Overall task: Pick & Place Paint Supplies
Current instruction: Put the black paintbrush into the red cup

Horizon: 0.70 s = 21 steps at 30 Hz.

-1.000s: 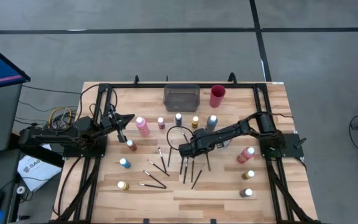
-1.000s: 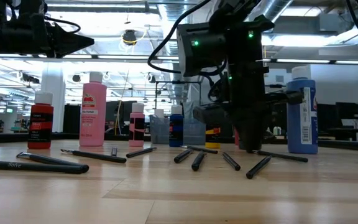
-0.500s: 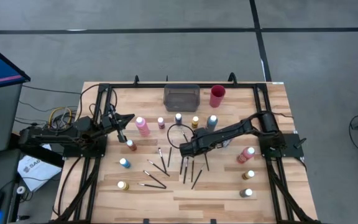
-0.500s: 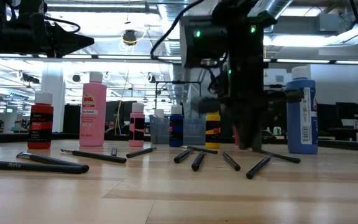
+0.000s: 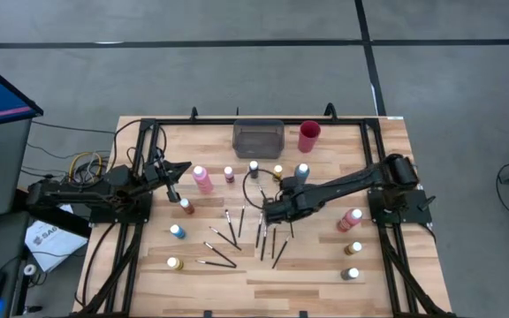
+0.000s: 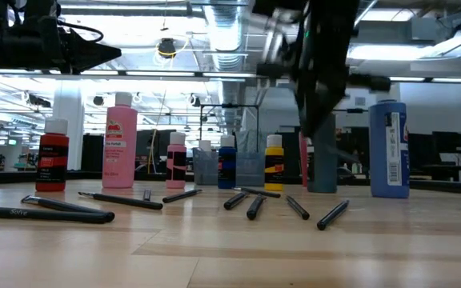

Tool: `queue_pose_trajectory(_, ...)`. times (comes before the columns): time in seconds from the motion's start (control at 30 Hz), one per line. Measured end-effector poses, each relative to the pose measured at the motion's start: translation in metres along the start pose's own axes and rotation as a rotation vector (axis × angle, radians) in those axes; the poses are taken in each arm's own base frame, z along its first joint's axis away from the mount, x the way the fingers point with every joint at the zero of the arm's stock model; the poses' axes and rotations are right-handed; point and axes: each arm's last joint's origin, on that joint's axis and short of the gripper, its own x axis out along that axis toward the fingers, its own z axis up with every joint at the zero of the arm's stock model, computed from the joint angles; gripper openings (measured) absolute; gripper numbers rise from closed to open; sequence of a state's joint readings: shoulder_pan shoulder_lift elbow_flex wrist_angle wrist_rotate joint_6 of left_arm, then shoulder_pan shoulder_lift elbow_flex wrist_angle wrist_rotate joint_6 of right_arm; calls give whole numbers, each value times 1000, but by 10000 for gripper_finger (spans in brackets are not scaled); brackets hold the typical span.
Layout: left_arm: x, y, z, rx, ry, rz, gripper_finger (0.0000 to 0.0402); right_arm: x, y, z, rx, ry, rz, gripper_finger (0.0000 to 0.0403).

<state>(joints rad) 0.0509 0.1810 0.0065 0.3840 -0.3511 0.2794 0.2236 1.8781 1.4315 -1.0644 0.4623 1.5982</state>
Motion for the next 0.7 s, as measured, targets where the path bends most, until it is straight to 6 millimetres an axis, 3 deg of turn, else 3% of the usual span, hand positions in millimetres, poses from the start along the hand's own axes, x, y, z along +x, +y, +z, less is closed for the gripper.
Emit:
queue_pose_trajectory(0.3, 0, 0, 0, 0, 0, 0, 3, -51, -20, 36, 31, -155, 145, 0)
queue_pose_trajectory(0.7, 0, 0, 0, 0, 0, 0, 3, -92, -59, 126, -9, -437, 195, 0)
